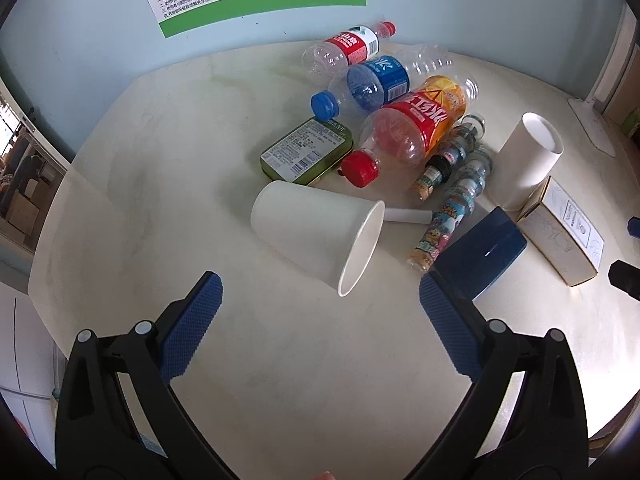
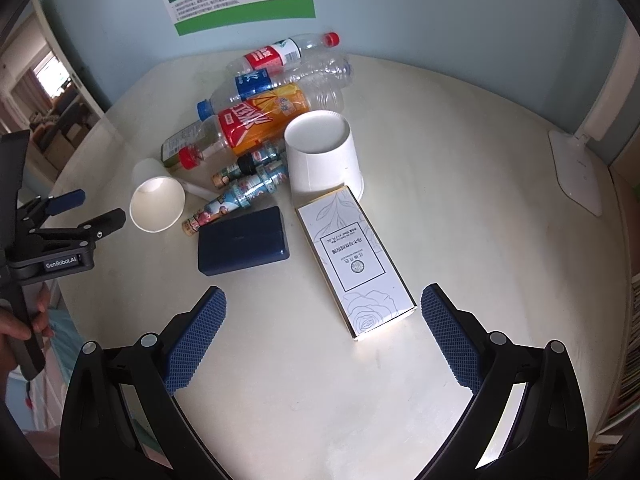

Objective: Collect trash
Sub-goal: 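Move the right gripper toward the white box while the left gripper approaches the white paper cup, then grasp the white box with the right gripper while the left gripper grasps the paper cup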

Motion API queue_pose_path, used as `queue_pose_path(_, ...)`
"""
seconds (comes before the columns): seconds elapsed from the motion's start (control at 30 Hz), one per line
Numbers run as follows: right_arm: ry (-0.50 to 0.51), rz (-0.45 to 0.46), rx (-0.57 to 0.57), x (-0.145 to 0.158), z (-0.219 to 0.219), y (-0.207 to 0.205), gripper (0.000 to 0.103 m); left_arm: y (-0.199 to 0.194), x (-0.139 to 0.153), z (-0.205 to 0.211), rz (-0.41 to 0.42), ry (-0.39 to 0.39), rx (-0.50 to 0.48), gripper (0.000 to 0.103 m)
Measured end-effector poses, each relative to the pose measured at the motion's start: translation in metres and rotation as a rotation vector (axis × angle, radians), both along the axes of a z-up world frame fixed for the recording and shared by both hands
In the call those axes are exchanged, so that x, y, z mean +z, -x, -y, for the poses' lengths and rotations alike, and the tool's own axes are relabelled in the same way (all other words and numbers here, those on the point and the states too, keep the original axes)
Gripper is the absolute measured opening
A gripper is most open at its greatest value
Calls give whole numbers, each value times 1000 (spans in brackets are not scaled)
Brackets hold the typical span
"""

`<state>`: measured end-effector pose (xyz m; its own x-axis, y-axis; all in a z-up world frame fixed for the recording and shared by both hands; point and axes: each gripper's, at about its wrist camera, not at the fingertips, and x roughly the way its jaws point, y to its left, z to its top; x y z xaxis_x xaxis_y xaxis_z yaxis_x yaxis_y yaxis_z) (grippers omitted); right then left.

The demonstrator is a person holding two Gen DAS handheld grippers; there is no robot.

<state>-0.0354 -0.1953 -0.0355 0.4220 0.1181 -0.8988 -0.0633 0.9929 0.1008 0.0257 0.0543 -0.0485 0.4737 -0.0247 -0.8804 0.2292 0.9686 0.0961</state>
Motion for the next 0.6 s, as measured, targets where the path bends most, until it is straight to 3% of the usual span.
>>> queue_pose_path(0.27,15,-33,14,-14,4,-10,97,-17,-22,2,-49,-20,-29,96)
queue_pose_path(0.6,35,-72,16,-37,13,-28,93,-48,-45,-7,-25,-102,27,96)
